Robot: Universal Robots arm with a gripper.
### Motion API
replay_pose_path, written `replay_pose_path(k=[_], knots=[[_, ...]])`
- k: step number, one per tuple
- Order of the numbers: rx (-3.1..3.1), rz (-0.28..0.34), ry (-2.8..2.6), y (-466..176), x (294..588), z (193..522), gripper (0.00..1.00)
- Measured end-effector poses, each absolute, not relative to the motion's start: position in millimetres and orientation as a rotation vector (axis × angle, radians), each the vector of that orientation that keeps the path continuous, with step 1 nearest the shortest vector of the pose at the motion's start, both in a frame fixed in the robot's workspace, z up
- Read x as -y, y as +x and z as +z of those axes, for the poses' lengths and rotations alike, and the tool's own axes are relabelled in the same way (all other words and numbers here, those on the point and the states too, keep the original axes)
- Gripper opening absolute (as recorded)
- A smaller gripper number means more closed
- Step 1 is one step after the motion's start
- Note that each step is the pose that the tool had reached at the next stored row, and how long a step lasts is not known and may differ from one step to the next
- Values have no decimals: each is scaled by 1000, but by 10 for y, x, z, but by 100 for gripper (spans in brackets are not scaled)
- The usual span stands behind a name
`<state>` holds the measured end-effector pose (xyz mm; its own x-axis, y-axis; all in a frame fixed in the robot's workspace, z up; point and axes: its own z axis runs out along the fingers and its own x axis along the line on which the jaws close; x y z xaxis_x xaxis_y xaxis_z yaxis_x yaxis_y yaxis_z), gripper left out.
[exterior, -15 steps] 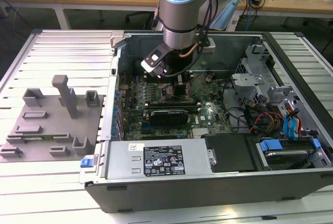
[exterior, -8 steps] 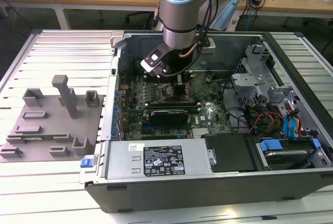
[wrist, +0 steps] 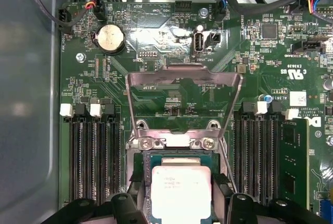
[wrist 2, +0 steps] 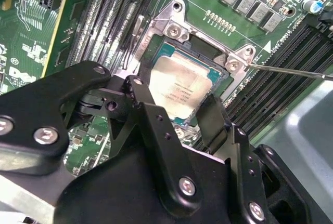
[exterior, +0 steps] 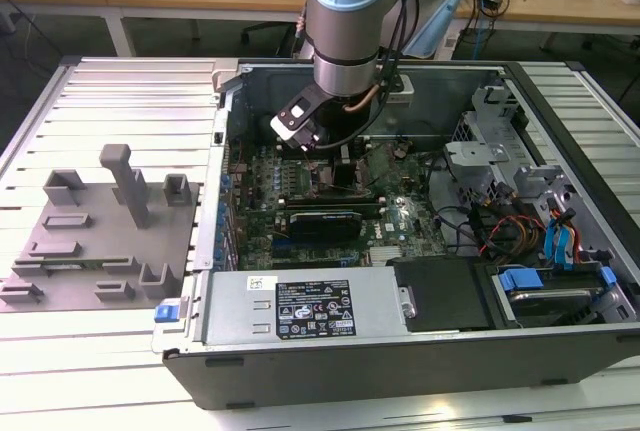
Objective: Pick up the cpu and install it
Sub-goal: 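Place the cpu into insertion slot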
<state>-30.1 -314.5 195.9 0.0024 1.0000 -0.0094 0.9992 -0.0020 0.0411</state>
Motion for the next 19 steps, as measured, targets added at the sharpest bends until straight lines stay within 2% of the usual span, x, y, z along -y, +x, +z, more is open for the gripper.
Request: replay_pose_path(k=[19], knots=[[-2195,37,2200,-300,3145,2140,62]])
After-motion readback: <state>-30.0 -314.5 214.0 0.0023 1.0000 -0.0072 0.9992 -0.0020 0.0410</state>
